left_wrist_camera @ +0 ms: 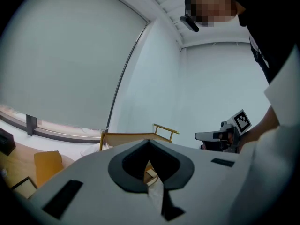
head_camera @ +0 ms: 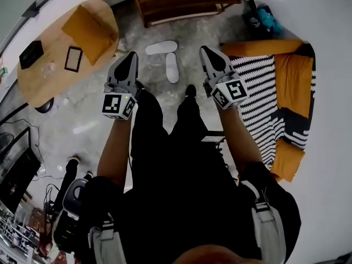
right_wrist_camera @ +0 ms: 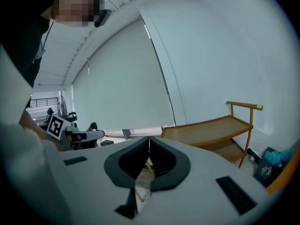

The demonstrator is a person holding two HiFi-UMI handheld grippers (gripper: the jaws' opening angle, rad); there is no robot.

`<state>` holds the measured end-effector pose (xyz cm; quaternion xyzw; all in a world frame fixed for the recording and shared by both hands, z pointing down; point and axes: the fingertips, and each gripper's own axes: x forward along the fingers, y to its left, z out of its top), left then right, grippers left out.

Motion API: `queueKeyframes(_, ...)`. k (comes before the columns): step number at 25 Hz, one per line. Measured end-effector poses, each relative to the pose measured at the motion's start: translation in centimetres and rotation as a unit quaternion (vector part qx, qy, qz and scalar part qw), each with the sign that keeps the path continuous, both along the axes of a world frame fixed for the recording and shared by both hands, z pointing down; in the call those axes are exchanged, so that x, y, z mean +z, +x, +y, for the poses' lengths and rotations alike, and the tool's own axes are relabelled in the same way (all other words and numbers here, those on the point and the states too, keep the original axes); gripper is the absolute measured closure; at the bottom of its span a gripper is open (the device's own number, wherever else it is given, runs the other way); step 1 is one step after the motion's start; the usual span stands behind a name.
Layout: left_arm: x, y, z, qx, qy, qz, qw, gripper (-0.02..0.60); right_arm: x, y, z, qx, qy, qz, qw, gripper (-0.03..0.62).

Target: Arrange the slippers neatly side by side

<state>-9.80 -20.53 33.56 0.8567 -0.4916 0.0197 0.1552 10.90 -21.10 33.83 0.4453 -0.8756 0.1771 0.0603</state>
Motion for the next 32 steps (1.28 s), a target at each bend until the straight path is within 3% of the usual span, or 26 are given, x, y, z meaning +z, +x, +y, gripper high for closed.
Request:
queueKeyframes(4,4.1,-0.2,-1.9,0.03,-0.008,-0.003,0.9995,0.568,5.1,-2.8,-1.3,-0.039,-0.012,0.02,0.999,0.563)
queueKeyframes(8,8.0,-1.0,-3.8,0.029,-0.018,-0.014,0.9993,0.568,10.2,-4.3,-3.7,-0.083,-0.027,0.028,0.996,0.563)
queueKeyframes(12,12.0,0.6,-3.2,0.008,-0.028,-0.035,0.999,0.568,17.3,-1.9,-2.8,-0.118,-0.07,0.046,0.989,0.562)
queueKeyframes(17,18.8,1.9,-1.7,-0.016,-0.047,-0.058,0.9971,0.568,25.9,0.4,-0.7,-0.163,-0.124,0.029,0.978,0.56)
queueKeyframes(19,22.1,1.3,-1.3,-0.028,-0.063,-0.054,0.9961,0.568,29.8,-0.1,0.1,-0.186,-0.145,0.037,0.971,0.545)
queueKeyframes(21,25.3,1.0,-0.4,-0.033,-0.082,-0.056,0.9946,0.568,33.6,-0.7,1.2,-0.206,-0.168,0.048,0.963,0.471)
queueKeyframes(32,39.1,1.3,3.5,-0.011,-0.127,-0.044,0.9909,0.568,51.2,-3.0,7.4,-0.301,-0.23,0.141,0.914,0.441)
